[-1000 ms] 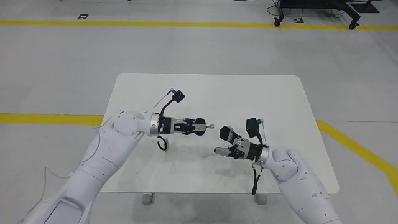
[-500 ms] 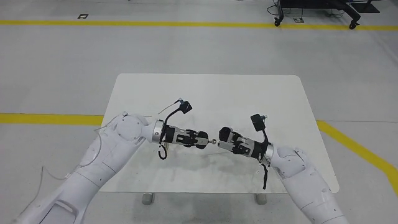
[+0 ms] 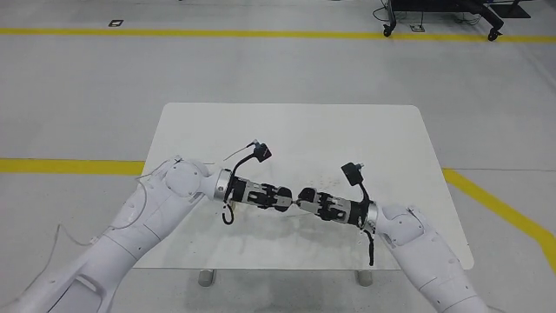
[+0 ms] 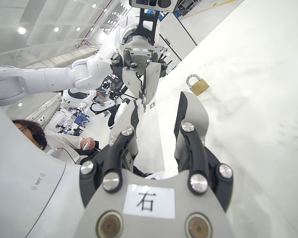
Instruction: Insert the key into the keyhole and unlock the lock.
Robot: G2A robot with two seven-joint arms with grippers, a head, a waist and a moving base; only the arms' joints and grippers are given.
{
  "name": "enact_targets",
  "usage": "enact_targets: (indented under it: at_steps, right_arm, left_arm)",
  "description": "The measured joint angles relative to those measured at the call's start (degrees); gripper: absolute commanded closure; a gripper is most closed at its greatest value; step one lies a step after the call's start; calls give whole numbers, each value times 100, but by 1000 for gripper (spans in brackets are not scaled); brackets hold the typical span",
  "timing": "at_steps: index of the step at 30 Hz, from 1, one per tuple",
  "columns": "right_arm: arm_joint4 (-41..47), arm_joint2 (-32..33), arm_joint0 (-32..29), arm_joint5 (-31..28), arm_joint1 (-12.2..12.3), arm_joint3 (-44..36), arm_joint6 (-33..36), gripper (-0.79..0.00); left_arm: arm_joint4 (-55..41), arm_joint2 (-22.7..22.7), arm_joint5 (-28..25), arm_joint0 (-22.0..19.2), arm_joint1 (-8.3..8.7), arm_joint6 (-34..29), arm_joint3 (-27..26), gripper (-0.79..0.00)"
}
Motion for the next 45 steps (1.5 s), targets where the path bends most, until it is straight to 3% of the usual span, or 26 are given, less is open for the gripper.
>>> enact_targets:
  at_steps: [4, 5, 10, 19, 20, 21, 32, 38, 45]
  right_arm:
    - [108, -93, 67, 10, 21, 14, 104, -215]
    - [121, -109, 78, 14, 25, 20, 109, -129]
    - [157, -202, 139, 10, 41, 92, 88, 0]
    - [391, -361, 221, -112, 86, 179, 201, 0]
    - [416, -369, 229, -118, 93, 187, 212, 0]
    - [444, -377, 238, -122, 101, 198, 217, 0]
    - [535, -154, 227, -297, 204, 334, -65, 0]
    - [388, 547, -220, -322, 390, -92, -280, 0]
    - [374, 573, -232, -322, 394, -108, -284, 0]
  left_arm:
    - [-62, 155, 0, -81, 23, 0, 23, 0]
    - [-82, 185, -9, -100, 29, 8, 30, 0]
    - [-155, 333, -72, -191, 63, 71, 88, 0]
    - [-211, 575, -203, -337, 91, 202, 158, 0]
    - [-219, 596, -228, -347, 92, 227, 156, -95]
    - [-237, 621, -270, -361, 94, 268, 157, -785]
    - [-299, 514, -1007, -449, 188, 1002, 279, -785]
    - [-299, 520, -947, -448, 186, 948, 277, -785]
    - [-85, 467, -834, -455, 189, 1105, 73, -785]
